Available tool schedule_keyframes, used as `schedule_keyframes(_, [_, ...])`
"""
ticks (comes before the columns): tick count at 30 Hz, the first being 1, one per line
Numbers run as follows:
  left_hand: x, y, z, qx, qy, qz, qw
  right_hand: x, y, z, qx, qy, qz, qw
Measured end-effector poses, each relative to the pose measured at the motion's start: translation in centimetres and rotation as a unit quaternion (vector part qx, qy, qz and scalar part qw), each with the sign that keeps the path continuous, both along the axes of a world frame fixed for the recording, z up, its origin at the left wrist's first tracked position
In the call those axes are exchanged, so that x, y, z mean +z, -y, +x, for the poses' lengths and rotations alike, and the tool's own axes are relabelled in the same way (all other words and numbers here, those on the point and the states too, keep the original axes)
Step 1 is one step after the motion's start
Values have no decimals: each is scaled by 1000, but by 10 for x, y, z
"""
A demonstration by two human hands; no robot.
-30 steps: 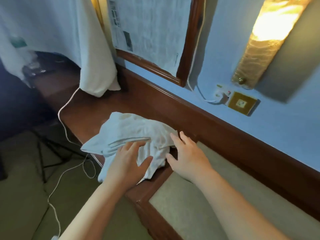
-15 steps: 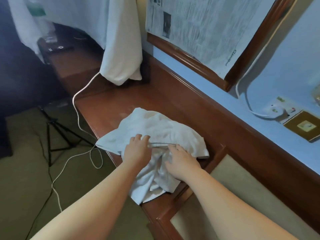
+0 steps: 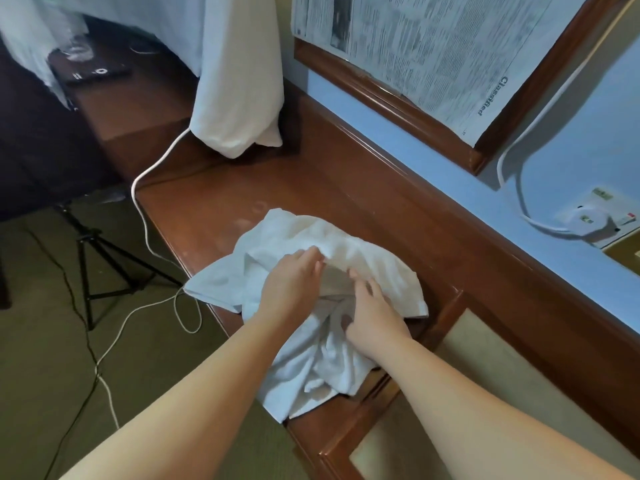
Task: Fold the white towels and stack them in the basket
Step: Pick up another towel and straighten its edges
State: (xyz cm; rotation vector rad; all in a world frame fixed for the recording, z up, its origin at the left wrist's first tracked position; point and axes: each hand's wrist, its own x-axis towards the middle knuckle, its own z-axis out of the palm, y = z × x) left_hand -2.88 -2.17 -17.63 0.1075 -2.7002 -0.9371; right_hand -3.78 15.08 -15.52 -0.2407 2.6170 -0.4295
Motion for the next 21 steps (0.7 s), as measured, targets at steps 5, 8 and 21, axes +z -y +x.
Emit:
schedule_keyframes(5, [92,-32,2,-65,-118,87,987,51,4,-33,-45,-142,-93,984])
schedule_keyframes(8, [136,-39,-3,-61,-187,102,975,101,-12,-62,-83,-160,-159,971])
schedule_keyframes(21, [211,-103,5,-22,-94,216,972,324,-68,-43,-163,-338,-306,875])
